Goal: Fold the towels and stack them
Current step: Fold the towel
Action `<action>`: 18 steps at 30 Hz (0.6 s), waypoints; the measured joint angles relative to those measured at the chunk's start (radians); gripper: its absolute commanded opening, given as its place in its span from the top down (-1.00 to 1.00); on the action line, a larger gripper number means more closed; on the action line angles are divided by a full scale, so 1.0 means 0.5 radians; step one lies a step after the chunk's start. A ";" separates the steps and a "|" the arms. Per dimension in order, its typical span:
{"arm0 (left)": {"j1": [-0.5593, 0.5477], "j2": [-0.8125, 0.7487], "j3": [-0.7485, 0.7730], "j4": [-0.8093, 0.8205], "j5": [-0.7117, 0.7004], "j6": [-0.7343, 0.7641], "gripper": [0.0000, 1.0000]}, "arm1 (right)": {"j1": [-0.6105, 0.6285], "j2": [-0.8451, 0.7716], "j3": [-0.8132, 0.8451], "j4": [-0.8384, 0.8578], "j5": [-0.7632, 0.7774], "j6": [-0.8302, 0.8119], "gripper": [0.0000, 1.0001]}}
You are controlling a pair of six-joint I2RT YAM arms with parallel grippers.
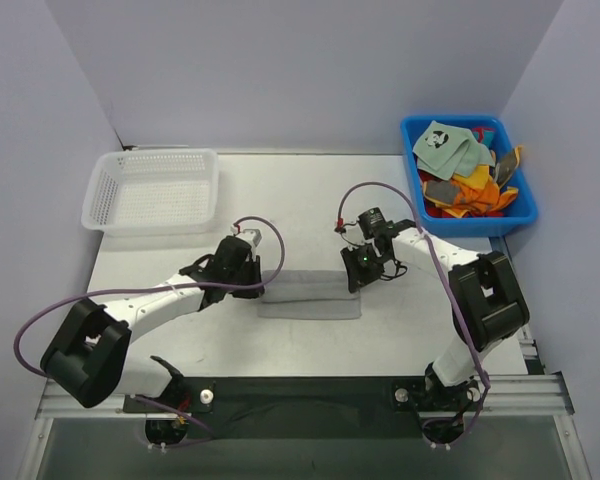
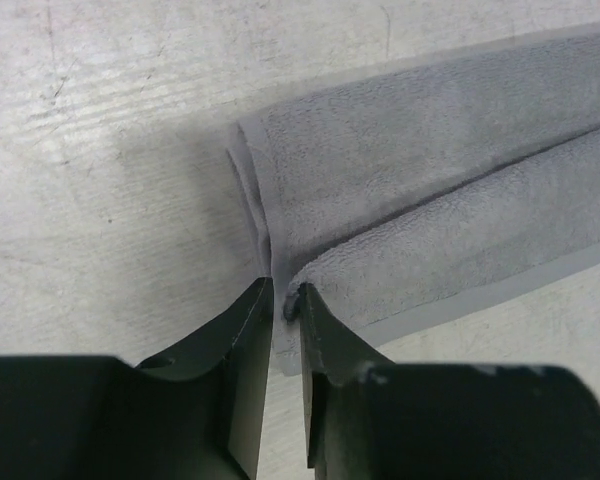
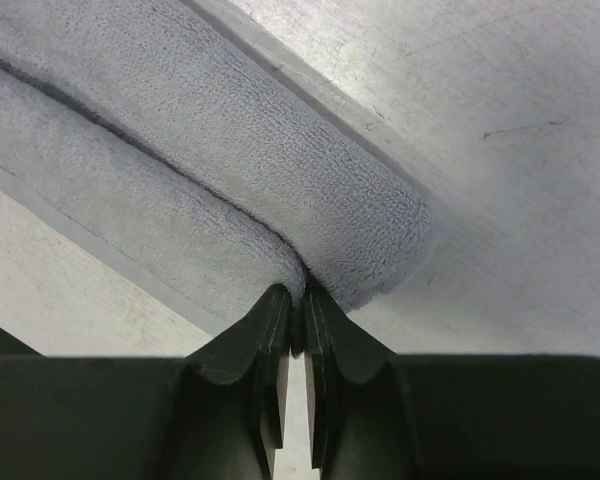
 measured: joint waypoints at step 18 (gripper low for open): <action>0.005 -0.296 -0.027 -0.197 -0.031 -0.311 -0.56 | 0.034 -0.301 -0.112 -0.038 -0.111 0.097 0.31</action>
